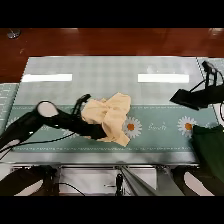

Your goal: Fold the shirts.

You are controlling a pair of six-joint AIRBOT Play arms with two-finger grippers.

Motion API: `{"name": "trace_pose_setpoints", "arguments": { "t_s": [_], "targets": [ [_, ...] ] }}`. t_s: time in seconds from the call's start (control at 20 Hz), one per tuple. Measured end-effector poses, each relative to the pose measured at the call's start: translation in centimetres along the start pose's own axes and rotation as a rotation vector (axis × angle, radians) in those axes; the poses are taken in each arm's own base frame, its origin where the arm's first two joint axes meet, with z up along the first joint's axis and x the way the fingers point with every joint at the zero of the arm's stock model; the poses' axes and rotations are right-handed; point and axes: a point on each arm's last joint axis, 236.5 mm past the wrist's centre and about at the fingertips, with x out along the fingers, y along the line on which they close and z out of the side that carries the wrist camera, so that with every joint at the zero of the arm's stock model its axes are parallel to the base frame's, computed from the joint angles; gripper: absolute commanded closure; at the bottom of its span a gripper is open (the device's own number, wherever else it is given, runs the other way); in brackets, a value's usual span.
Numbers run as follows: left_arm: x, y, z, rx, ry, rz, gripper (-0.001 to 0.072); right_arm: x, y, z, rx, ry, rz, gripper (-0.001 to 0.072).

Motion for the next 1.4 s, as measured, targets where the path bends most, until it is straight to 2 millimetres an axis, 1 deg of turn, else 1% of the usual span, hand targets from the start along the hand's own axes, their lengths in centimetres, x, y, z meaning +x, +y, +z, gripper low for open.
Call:
{"name": "trace_pose_setpoints", "arguments": {
  "t_s": [0.05,0.1,0.15,0.2,0.25,0.35,0.45,0.5,0.6,0.65,0.75,0.85,0.95,1.05,1.2,1.25,1.3,1.35,1.4],
  "targets": [
    [1.4,-0.3,0.4,0.007,0.019,-0.011,0.0018,0.7,0.1,-1.3,0.007,0.028,0.016,0.0096],
    [2.5,-0.8,0.9,0.021,0.037,-0.026,0.024,1.6,0.4,-2.7,0.004,0.06,0.031,0.0096],
    [3.4,-1.6,1.7,0.041,0.042,-0.048,0.0685,2.4,0.8,-4.1,-0.005,0.095,0.043,0.0096],
    [4.0,-2.3,2.6,0.063,0.042,-0.065,0.0681,3.3,1.5,-5.6,-0.019,0.132,0.061,0.0096],
    [4.1,-2.9,3.8,0.084,0.024,-0.079,0.0681,4.1,2.1,-7.2,-0.04,0.172,0.067,0.0095],
    [3.3,-4.0,6.9,0.122,-0.039,-0.101,0.0682,5.3,3.5,-10.0,-0.087,0.236,0.086,0.0095],
    [1.1,-4.7,10.2,0.144,-0.111,-0.118,0.0681,6.1,5.6,-12.3,-0.134,0.28,0.122,0.0095],
    [-0.4,-4.8,11.9,0.143,-0.155,-0.125,0.0681,6.4,6.8,-13.3,-0.157,0.295,0.143,0.0096],
    [-3.0,-4.1,14.5,0.131,-0.229,-0.123,0.0681,7.2,9.6,-15.1,-0.193,0.321,0.198,0.0096],
    [-4.0,-3.6,15.4,0.122,-0.256,-0.12,0.0682,7.7,10.9,-16.1,-0.209,0.342,0.223,0.0096],
    [-5.6,-2.8,16.3,0.106,-0.282,-0.122,0.0681,8.5,13.2,-18.0,-0.237,0.381,0.271,0.0096],
    [-6.5,-2.4,16.6,0.097,-0.291,-0.125,0.0681,9.5,15.2,-19.5,-0.257,0.408,0.316,0.0096],
    [-6.8,-2.3,16.8,0.094,-0.297,-0.128,0.0681,10.5,16.9,-20.0,-0.246,0.411,0.348,0.0096],
    [-6.9,-2.4,16.8,0.097,-0.295,-0.13,0.0681,11.6,18.2,-19.7,-0.22,0.402,0.371,0.0096],
    [-6.9,-2.5,16.6,0.105,-0.289,-0.132,0.0681,12.8,19.3,-20.6,-0.186,0.442,0.382,0.0096],
    [-6.9,-2.5,16.6,0.107,-0.288,-0.132,0.0681,13.1,19.6,-21.2,-0.174,0.465,0.388,0.013],
    [-6.9,-2.5,16.6,0.107,-0.289,-0.132,0.068,13.3,19.9,-21.8,-0.177,0.481,0.39,0.0317],
    [-6.9,-2.5,16.6,0.107,-0.289,-0.132,0.0681,13.6,20.2,-22.2,-0.18,0.485,0.389,0.0654],
    [-6.9,-2.5,16.6,0.107,-0.289,-0.133,0.0681,13.8,20.3,-22.6,-0.2,0.489,0.385,0.0689]
  ]
}}
